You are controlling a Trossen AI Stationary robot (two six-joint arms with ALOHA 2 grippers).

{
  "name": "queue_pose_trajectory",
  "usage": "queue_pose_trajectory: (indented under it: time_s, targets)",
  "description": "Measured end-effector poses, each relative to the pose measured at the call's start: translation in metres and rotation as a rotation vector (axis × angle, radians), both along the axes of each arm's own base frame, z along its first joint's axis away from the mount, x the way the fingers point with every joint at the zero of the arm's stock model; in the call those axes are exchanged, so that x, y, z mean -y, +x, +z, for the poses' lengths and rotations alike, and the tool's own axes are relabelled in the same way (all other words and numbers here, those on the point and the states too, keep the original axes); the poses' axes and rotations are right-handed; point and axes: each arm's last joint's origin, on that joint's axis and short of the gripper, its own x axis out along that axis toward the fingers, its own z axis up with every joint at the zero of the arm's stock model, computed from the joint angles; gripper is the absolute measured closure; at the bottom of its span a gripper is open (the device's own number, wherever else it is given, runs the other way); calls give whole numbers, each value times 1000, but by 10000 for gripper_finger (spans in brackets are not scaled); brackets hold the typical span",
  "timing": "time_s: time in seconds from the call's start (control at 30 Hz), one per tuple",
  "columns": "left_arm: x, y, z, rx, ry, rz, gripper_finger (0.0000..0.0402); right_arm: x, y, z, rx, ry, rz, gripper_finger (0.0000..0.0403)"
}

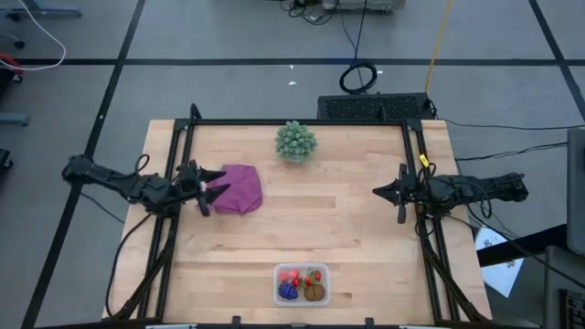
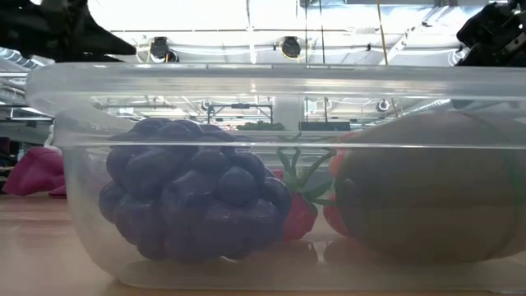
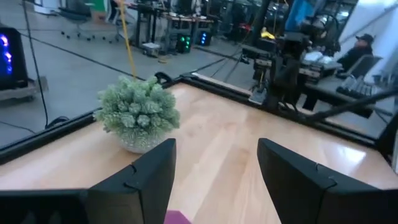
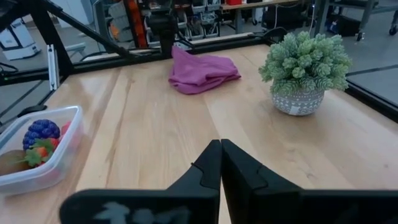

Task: Pick and placing Produce into tupperware
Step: Return to Home Position

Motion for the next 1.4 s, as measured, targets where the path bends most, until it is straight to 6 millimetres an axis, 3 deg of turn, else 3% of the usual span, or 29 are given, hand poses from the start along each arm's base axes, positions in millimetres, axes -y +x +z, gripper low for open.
queue_pose_trajectory:
  time_s: [0.4, 0.57, 0.9, 1.2, 1.4]
  targets:
    - [15, -8, -7, -70, 103, 12, 172, -2, 1, 6, 64, -6, 54, 403]
    - [15, -3, -24, -5, 134, -20, 172, -2, 1, 7, 74, -9, 55, 403]
    - [1, 2, -36, -29, 177, 15, 172, -2, 1, 7, 69, -35, 58, 403]
    - [-14, 5, -40, -51, 100, 1, 172, -2, 1, 7, 64, -83, 65, 403]
    - [-13, 5, -46, -94, 58, -14, 172, -1, 1, 7, 68, -77, 43, 403]
